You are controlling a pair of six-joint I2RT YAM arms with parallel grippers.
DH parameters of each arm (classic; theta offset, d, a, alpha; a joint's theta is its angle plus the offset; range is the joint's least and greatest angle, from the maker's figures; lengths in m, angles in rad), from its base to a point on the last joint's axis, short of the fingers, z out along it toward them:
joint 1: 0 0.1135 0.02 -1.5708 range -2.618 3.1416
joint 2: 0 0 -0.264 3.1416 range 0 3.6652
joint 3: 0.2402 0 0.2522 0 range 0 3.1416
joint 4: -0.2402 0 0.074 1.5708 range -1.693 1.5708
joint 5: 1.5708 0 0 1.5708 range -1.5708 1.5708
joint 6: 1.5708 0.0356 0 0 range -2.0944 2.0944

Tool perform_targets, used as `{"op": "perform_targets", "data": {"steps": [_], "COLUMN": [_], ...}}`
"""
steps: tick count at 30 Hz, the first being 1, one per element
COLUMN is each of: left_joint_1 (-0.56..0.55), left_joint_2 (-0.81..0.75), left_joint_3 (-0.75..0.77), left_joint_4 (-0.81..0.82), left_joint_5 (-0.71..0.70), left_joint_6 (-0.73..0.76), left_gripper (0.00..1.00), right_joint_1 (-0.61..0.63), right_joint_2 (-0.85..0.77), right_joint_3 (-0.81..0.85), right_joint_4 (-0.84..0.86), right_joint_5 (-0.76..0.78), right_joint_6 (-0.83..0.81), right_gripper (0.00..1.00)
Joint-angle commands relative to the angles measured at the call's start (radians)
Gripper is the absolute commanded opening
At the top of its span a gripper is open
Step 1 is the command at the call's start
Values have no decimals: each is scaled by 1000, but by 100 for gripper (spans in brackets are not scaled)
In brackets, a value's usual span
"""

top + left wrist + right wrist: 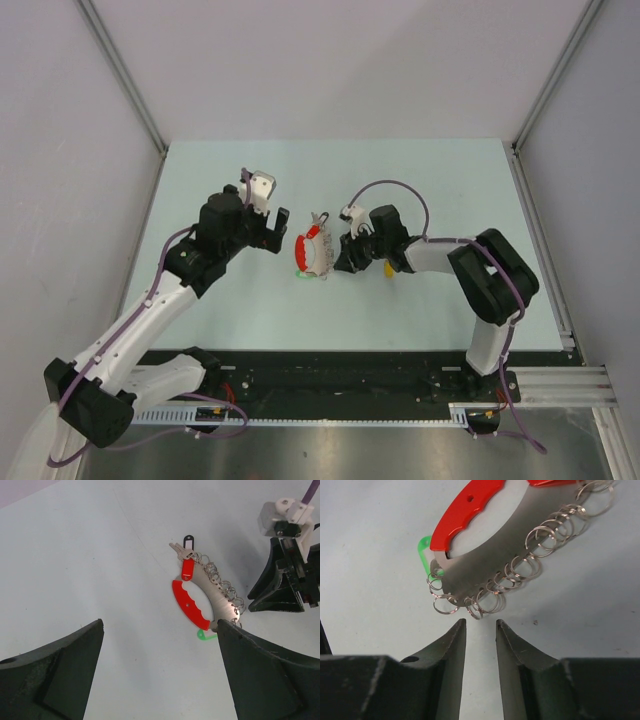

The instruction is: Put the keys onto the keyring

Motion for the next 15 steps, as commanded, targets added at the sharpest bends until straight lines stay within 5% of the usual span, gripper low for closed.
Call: {"op": "perform_targets", "data": {"steps": [1, 15], "left_joint_1": [8, 9], "left_joint_2": [-14, -2], "left_joint_3": [0, -3], "left_joint_4": [4, 7], "left_joint_5": [-6, 0], "left_joint_6": [17, 17], "left_gripper": [100, 100], "right_joint_1": [11, 16], "right_joint_2": [58, 167], "right_joint_3": [35, 44], "right_joint_4": [97, 169], "right_joint_5": [-86, -91], "right_joint_6": [9, 34], "right_gripper": [32, 29]}}
